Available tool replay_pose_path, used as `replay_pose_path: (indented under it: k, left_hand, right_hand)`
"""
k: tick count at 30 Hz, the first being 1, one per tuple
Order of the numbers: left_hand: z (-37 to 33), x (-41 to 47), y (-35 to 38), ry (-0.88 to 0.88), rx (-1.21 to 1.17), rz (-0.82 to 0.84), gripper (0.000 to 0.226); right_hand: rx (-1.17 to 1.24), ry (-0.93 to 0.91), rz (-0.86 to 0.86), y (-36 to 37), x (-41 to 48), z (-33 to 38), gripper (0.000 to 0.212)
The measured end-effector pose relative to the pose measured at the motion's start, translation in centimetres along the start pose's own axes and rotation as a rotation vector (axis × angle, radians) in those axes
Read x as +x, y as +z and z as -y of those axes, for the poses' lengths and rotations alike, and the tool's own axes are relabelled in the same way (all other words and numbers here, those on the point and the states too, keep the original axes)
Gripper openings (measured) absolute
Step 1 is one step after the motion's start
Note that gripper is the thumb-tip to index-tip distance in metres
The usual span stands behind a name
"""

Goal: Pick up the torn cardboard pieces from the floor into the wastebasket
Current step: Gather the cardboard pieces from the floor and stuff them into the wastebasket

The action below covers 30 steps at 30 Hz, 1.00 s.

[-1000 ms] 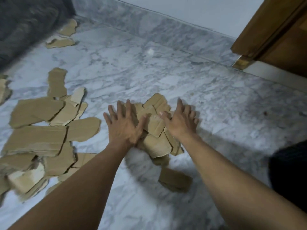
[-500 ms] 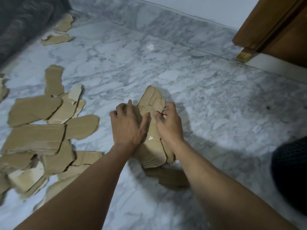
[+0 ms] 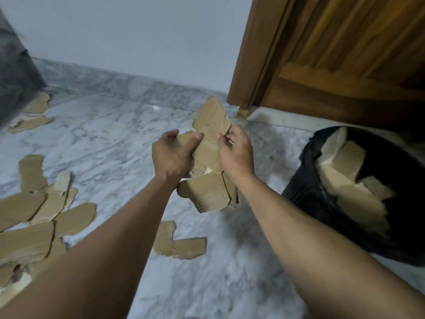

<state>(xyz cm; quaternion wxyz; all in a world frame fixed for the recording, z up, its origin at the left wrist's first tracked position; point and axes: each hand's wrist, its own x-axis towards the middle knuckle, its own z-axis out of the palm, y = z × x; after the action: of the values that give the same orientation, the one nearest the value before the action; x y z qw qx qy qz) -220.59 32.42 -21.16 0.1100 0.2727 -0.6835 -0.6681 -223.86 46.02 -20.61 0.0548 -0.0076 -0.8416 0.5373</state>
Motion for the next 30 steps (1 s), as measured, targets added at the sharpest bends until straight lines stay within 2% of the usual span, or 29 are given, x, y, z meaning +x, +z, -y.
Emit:
replay_pose_path:
  k: [4, 8, 12, 17, 21, 24, 26, 28, 30]
  left_hand:
    - [-6.9, -2.7, 4.9, 0.143, 0.043, 0.069, 0.092]
    - [-11.6, -6.6, 11.3, 0.3, 0.054, 0.117, 0.087]
    - [-12.7, -11.3, 18.9, 0.376, 0.097, 0.229, 0.088]
    - [-11.0, -15.0, 26.2, 0.379, 0.157, 0.348, 0.073]
    - [-8.7, -16.4, 28.1, 0.388, 0.309, 0.393, 0.059]
    - [-7.6, -17.1, 27.9, 0.458, 0.455, 0.424, 0.043]
    - [-6.9, -17.3, 27.2, 0.52, 0.505, 0.422, 0.037]
    - [-6.4, -17.7, 26.1, 0.622, 0.578, 0.386, 0.037]
    - [-5.6, -17.7, 25.1, 0.714, 0.628, 0.36, 0.047]
  right_hand:
    - [-0.045, -0.088, -0.118, -8.5, 1.3, 4.4, 0.012]
    - [-0.08, -0.14, -0.214, -17.0, 2.5, 6.3, 0.017]
    - [-0.121, -0.11, -0.354, -25.6, 2.4, 3.3, 0.029]
    - [-0.192, -0.048, -0.468, -32.4, 2.2, -1.9, 0.023]
    - [-0.313, 0.082, -0.407, -36.0, 1.1, -5.2, 0.008]
    - [-0.475, 0.113, -0.273, -38.1, -0.5, -6.8, 0.024]
    - [-0.566, 0.085, -0.187, -39.1, -1.7, -7.1, 0.025]
    - [-0.552, 0.059, -0.179, -40.2, -2.8, -7.1, 0.024]
    - [-0.532, 0.05, -0.2, -41.3, -3.6, -7.4, 0.032]
